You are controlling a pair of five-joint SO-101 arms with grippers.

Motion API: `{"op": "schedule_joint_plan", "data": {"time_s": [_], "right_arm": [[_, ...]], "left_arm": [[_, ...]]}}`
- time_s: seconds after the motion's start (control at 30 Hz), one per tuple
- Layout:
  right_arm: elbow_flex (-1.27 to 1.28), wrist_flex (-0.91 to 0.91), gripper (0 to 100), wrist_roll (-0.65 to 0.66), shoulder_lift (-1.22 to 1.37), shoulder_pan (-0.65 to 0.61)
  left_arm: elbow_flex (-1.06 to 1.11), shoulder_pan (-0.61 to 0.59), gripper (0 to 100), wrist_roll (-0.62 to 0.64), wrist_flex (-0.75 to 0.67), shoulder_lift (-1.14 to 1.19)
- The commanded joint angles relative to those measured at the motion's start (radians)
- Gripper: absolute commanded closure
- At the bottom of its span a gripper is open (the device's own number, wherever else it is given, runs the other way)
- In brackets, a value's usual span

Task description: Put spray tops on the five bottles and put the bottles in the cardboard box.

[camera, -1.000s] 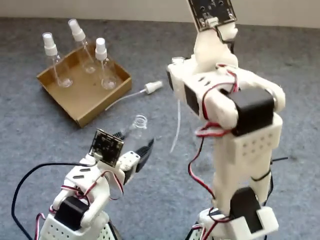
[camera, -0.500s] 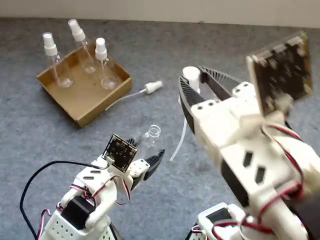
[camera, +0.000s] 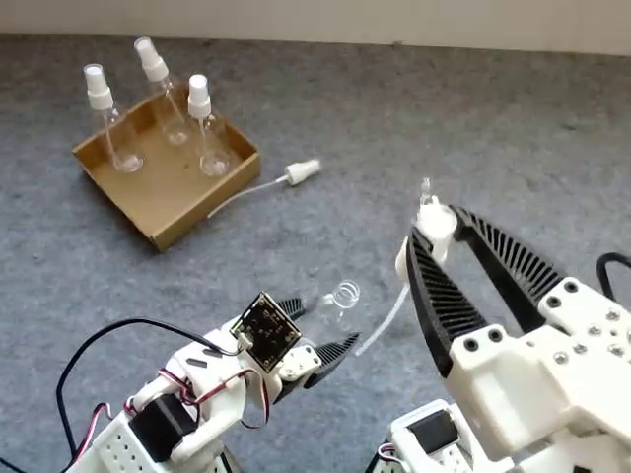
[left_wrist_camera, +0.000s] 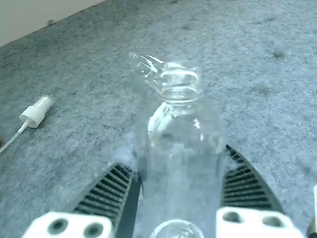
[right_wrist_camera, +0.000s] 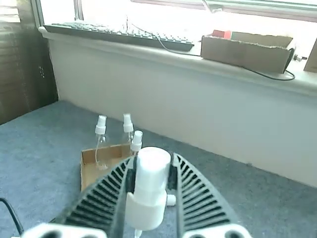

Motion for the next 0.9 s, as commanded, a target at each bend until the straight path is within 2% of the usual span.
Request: {"op": "schedule_joint_plan", "data": {"time_s": [0.0,0.43,0.53,0.63,0.87], "right_arm": [[0.145,-0.073,99.4,0.009,-0.102,-0.005],[0.742,-0.572,99.4,0.037,-0.415,0.012],[0.832,-0.642,99.4,0.133,-0.443,0.133],[0.944,-0.702,99.4,0.114,-0.447,0.24],[1.098,-0.739,99.4,0.068,-0.447,0.243]], "left_arm": [[-0.007,0.031,91,0.006,-0.025,-0.016],[0.035,0.058,91,0.006,-0.029,-0.018],[0.042,0.056,91,0.006,-0.029,-0.018],[0.042,0.056,91,0.006,-0.031,-0.018],[0.051,0.051,91,0.006,-0.066,-0.018]]}}
